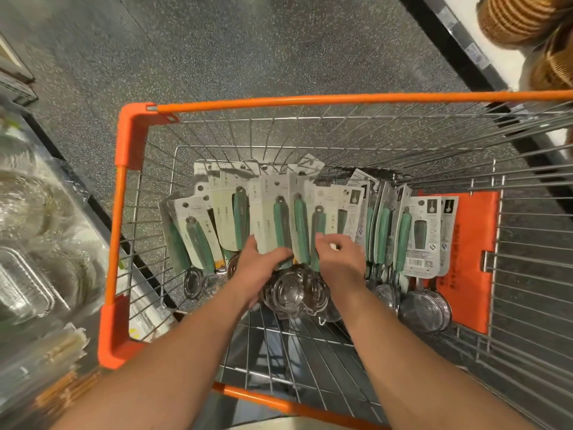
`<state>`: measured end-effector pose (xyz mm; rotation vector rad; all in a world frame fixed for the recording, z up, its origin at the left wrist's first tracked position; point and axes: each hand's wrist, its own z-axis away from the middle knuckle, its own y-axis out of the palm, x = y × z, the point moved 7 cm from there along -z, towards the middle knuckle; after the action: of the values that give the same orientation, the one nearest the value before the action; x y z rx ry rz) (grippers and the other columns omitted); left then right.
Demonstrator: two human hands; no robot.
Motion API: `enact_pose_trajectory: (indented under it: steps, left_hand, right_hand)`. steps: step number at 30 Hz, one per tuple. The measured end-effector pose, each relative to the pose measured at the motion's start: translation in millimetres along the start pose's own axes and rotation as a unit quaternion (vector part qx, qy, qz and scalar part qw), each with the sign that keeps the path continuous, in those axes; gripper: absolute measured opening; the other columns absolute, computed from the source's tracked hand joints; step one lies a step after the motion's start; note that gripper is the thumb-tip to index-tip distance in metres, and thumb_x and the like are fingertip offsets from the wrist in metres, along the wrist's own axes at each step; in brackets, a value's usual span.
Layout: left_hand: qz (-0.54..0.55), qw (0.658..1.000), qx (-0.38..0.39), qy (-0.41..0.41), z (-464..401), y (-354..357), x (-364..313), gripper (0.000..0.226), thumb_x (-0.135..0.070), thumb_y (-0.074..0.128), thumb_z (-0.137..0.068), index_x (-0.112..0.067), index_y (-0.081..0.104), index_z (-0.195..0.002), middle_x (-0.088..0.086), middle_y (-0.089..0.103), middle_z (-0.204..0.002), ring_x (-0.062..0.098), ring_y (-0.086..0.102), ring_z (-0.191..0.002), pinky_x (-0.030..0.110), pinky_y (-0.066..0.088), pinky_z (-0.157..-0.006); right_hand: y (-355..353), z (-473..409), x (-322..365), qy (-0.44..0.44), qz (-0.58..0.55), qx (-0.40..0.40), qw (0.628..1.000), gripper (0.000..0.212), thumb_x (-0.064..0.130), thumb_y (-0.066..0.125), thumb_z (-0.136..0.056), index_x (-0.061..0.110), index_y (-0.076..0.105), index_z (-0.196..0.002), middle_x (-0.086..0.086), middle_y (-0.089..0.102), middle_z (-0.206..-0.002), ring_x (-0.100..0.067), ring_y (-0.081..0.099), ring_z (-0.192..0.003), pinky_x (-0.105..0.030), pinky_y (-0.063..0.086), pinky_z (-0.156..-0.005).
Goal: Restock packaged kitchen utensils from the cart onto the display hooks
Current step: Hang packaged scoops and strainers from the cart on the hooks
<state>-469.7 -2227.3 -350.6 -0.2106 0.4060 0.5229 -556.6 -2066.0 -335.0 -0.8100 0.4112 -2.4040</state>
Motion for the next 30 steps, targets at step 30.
enact_pose_trajectory:
  steps: [30]
  left_hand:
    - [0.242, 0.958, 0.129, 0.085, 61, -1, -22, 0.061, -0.037, 0.080, -0.084, -0.010, 0.064, -0.136, 0.015, 0.071, -0.129, 0.038, 0.067, -0.121, 0.060, 0.048, -0.108]
  right_hand:
    - [-24, 90, 58, -0.180, -0.137, 0.003, 0.974, 0.025, 0.028, 0.074, -0.094, 0.025, 0.056, -0.112, 0.018, 0.057, -0.112, 0.001, 0.056, -0.108, -0.014, 0.038, -0.096]
